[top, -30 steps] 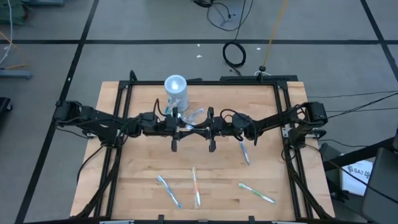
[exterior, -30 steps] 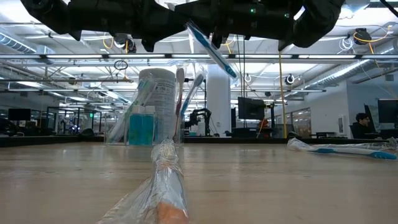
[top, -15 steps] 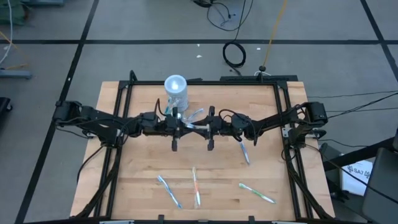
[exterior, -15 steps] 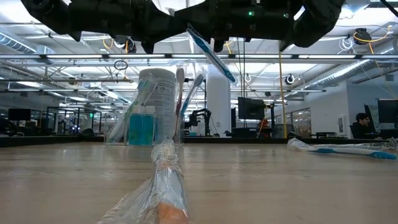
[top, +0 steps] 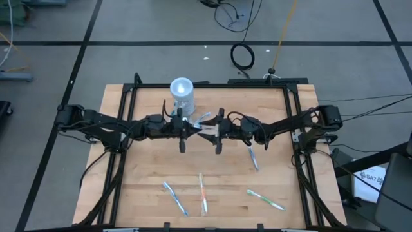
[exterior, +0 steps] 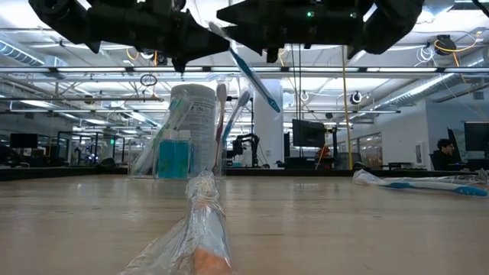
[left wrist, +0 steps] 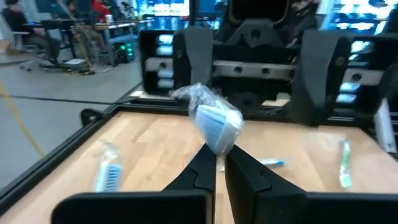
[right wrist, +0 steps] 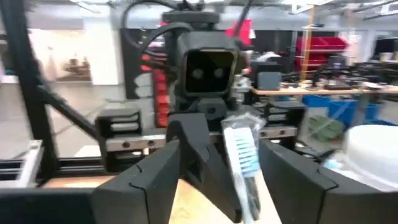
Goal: Pick & Place toothbrushing station
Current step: Put the blue toothbrush into the transparent organizer
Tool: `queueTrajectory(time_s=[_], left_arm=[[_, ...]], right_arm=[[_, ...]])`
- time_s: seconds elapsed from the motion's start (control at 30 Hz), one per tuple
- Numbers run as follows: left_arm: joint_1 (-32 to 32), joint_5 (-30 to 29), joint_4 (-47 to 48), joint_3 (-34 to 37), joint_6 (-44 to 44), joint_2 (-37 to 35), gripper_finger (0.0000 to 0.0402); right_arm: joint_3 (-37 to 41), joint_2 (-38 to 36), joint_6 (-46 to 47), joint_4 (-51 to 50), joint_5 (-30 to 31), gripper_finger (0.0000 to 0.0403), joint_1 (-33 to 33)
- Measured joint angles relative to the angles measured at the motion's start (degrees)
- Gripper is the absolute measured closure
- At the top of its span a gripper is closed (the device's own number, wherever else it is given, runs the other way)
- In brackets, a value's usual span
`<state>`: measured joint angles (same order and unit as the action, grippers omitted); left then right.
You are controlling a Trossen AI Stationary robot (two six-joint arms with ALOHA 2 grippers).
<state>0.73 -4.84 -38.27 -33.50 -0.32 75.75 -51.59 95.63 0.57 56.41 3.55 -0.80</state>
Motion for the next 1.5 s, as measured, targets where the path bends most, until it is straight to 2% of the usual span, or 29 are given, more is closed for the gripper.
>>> queueTrajectory(time_s=[0.17,0.3,0.43,0.63,0.77,0.87,1.07,1.23,1.4,1.5], left_arm=[[0.02,-1.82,4.10,-0.32,0.11,-3.05,0.0388],[-0.42,-5.05,12.40,-1.81,0.57,-7.61,0.0396],[-2.13,-9.61,17.45,-2.83,0.02,-13.42,0.0384],[-6.02,-23.35,27.30,-2.78,-0.26,-21.64,0.0394],[-6.54,-25.21,33.50,-2.78,-2.32,-24.76,0.0391],[-5.06,-24.77,37.00,-2.73,-5.08,-24.68,0.0385],[0.55,-14.28,38.25,-2.71,-8.87,-19.93,0.0396],[4.53,-12.58,37.73,-2.71,-10.65,-16.60,0.0385],[8.49,-3.74,37.70,-2.71,-13.31,-11.92,0.0395],[9.68,-2.90,37.61,-2.71,-13.17,-9.54,0.0394]], right_arm=[[2.40,-5.94,-4.32,-10.14,10.44,0.0187,-0.07],[6.03,-12.37,-3.49,-16.05,18.31,0.0191,-0.46],[10.57,-17.38,1.20,-15.85,18.93,0.0191,-0.61],[16.65,-22.44,7.50,-13.38,18.92,0.0194,-0.61],[19.23,-23.22,9.90,-9.00,18.91,0.0194,-0.61],[19.74,-23.04,11.27,-7.47,18.89,0.0195,-0.72],[19.71,-22.69,12.45,-7.34,18.89,0.0196,-0.79],[19.71,-22.68,12.43,-7.35,18.89,0.0196,-0.79],[19.71,-22.68,12.30,-7.35,18.88,0.0196,-0.79],[19.71,-22.68,12.25,-7.35,18.85,0.0195,-0.68]])
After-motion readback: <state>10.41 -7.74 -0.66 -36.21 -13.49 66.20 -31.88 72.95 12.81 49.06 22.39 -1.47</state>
